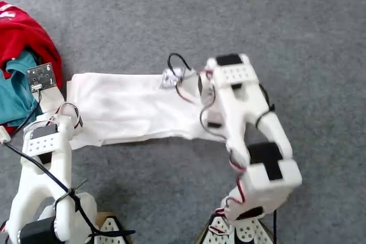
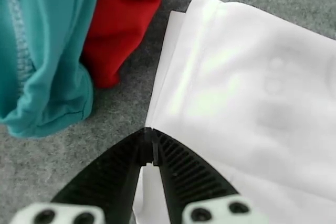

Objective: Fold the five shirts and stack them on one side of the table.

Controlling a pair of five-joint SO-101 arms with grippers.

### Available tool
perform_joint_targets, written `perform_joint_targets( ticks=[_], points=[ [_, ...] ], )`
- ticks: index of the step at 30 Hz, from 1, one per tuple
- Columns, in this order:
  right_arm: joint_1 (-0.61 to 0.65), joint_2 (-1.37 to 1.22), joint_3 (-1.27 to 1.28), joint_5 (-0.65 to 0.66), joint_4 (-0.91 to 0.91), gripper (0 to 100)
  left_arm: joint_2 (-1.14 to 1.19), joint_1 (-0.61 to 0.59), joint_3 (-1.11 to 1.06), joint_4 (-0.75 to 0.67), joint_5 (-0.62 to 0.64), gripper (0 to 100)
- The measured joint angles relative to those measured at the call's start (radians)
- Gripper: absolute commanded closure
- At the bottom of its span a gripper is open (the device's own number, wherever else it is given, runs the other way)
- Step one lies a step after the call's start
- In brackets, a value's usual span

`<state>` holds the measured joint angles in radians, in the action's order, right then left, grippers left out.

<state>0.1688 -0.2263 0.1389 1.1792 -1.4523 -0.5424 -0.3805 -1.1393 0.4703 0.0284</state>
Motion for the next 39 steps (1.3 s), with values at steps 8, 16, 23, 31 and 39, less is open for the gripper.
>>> perform_joint_targets(
  ticks=[8, 16, 23, 31, 39],
  points=[
    [0.066, -0.287, -0.351, 0.101, -0.110, 95.7, 0.000, 0.000, 0.000, 0.000, 0.000, 97],
    [0.071, -0.379, -0.445, 0.106, -0.109, 80.0, 0.000, 0.000, 0.000, 0.000, 0.000, 97],
    [0.072, -0.381, -0.502, -0.052, -0.052, 80.1, 0.000, 0.000, 0.000, 0.000, 0.000, 97],
    [0.037, -0.315, -0.525, -0.279, -0.115, 98.2, 0.000, 0.000, 0.000, 0.000, 0.000, 97],
    [0.058, -0.080, -0.242, -0.299, -0.078, 98.4, 0.000, 0.000, 0.000, 0.000, 0.000, 97]
  ],
)
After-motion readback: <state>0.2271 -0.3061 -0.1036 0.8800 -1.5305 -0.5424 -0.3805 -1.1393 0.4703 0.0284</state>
